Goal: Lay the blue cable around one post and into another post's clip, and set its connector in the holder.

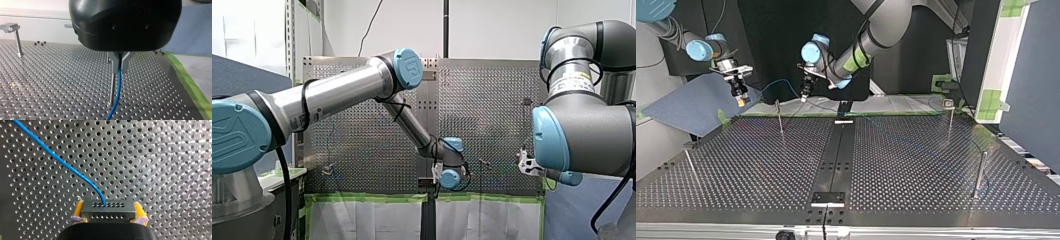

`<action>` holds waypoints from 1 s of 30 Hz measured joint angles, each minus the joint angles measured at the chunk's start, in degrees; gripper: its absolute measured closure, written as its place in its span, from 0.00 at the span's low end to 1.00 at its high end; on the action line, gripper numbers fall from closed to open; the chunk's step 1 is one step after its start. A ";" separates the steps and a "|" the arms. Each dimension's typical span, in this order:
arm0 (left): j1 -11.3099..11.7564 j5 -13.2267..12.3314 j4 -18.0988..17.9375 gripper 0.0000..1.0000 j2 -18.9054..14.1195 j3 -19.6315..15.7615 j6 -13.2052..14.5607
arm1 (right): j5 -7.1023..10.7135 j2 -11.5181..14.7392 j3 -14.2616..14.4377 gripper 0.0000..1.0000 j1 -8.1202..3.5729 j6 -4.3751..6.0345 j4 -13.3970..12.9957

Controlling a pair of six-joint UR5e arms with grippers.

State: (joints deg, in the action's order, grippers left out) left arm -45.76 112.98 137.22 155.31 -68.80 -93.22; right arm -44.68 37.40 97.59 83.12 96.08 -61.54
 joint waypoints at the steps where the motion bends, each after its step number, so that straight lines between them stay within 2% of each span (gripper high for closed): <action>1: 0.10 -0.01 0.09 1.00 0.00 0.01 -0.01 | -0.12 0.00 -0.01 1.00 -0.04 0.27 -0.20; 11: 0.58 -0.03 0.32 1.00 0.02 0.00 -0.04 | -0.76 -0.14 -0.14 1.00 -0.37 3.56 -2.21; 16: 1.00 -0.04 0.37 1.00 0.02 0.01 -0.13 | -0.67 -0.57 -0.64 1.00 -0.37 4.23 -2.13; 20: 1.51 -0.10 0.44 1.00 0.02 0.00 -0.43 | -0.36 -1.93 -1.88 1.00 -0.18 3.93 -1.12; 26: 2.49 -0.35 0.74 1.00 0.02 0.00 -1.05 | -0.23 -3.60 -4.73 1.00 -0.01 1.88 1.83; 30: 3.04 -0.67 0.91 1.00 0.02 0.06 -1.49 | -0.18 -3.81 -5.75 1.00 -0.09 1.71 3.60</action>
State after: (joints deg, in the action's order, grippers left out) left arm -42.71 112.31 138.12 155.33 -68.74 -94.72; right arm -44.86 33.59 91.84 83.03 97.79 -57.94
